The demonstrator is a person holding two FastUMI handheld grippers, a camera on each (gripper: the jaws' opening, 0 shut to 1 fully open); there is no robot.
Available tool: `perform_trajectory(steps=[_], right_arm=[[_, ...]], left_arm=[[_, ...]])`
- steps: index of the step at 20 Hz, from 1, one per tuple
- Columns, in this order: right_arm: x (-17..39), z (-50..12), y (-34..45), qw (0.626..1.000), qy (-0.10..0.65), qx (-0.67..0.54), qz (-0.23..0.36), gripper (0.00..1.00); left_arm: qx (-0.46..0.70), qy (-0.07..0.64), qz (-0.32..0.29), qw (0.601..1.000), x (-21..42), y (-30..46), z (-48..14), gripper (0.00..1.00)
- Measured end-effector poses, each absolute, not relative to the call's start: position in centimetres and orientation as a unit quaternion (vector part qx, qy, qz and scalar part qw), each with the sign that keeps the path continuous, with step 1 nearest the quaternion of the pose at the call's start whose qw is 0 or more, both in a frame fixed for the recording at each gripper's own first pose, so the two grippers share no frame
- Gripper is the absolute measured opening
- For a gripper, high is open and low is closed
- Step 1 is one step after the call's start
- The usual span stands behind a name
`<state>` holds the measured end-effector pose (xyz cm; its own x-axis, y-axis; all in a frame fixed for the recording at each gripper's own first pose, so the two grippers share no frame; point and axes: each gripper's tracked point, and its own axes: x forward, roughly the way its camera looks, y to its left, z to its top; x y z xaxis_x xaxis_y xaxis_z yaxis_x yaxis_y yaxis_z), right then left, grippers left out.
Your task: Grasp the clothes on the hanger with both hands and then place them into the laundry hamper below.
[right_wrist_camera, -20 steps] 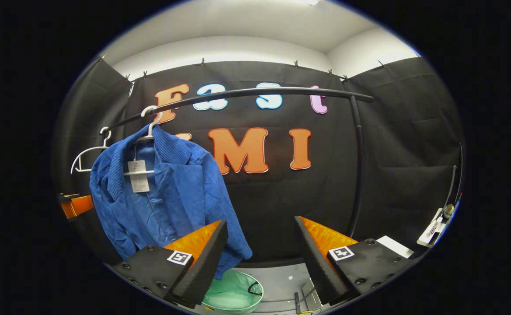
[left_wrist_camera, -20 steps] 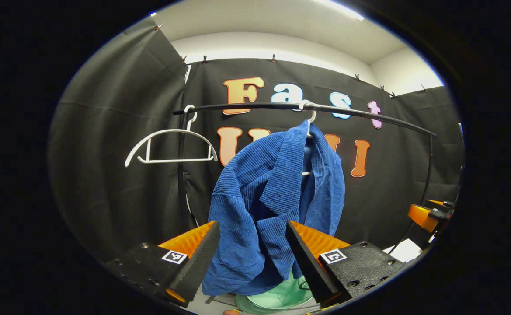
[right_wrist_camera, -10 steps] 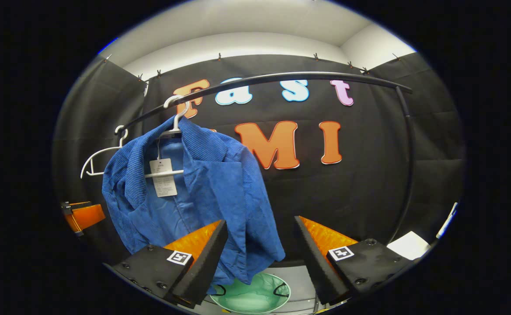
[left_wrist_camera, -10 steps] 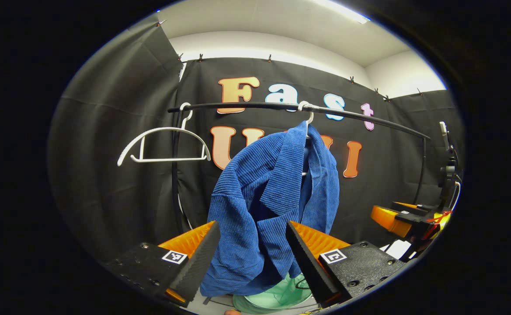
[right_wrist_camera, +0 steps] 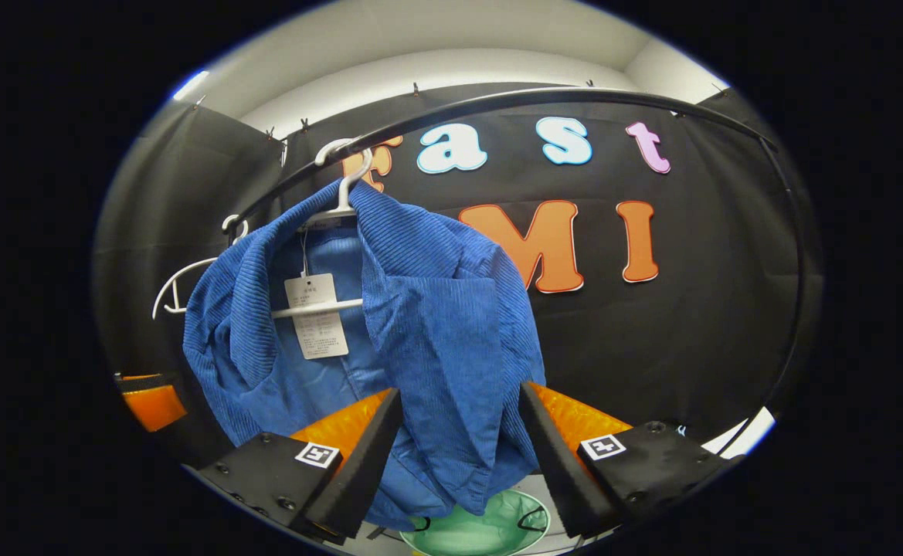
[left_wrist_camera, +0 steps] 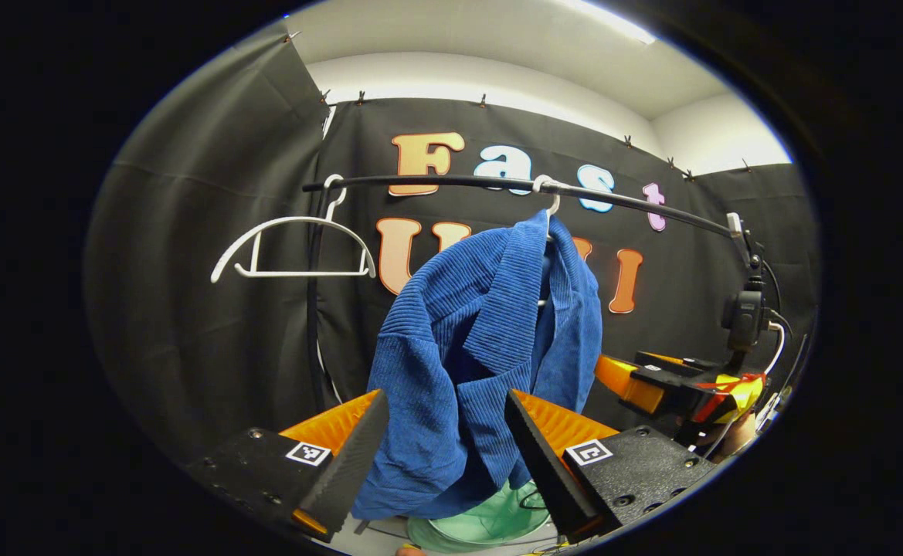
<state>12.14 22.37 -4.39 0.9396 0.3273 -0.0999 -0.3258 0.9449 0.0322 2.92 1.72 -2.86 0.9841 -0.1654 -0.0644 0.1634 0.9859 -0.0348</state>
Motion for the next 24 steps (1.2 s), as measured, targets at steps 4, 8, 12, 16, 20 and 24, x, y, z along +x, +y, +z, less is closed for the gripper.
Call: perform_trajectory(steps=[4,8,12,16,20,24], right_arm=[[15.4,-4.4,24.3,0.981,0.05,0.006,0.186,0.98],[17.9,-5.5,25.3,0.977,0.07,0.018,0.2,0.98],[19.4,-5.9,26.6,0.971,0.078,0.023,0.224,0.98],[20.2,-6.1,27.5,0.966,0.081,0.025,0.245,0.9],[20.4,-6.6,27.7,0.958,0.096,0.037,0.269,0.63],[19.9,-6.2,27.4,0.949,0.098,0.044,0.295,0.18]], left_arm=[[-0.009,0.031,-0.07,0.997,3.1,1.4,-3.0,0.95],[-0.015,0.036,-0.06,0.997,2.7,0.6,-3.1,0.93],[-0.015,0.039,-0.049,0.998,3.0,-0.5,-3.4,0.94],[-0.022,0.033,-0.03,0.999,3.0,-1.3,-3.2,0.96],[-0.021,0.026,-0.02,0.999,3.5,-2.8,-3.3,0.96],[-0.027,0.036,0.002,0.999,4.6,-3.7,-4.3,0.96]])
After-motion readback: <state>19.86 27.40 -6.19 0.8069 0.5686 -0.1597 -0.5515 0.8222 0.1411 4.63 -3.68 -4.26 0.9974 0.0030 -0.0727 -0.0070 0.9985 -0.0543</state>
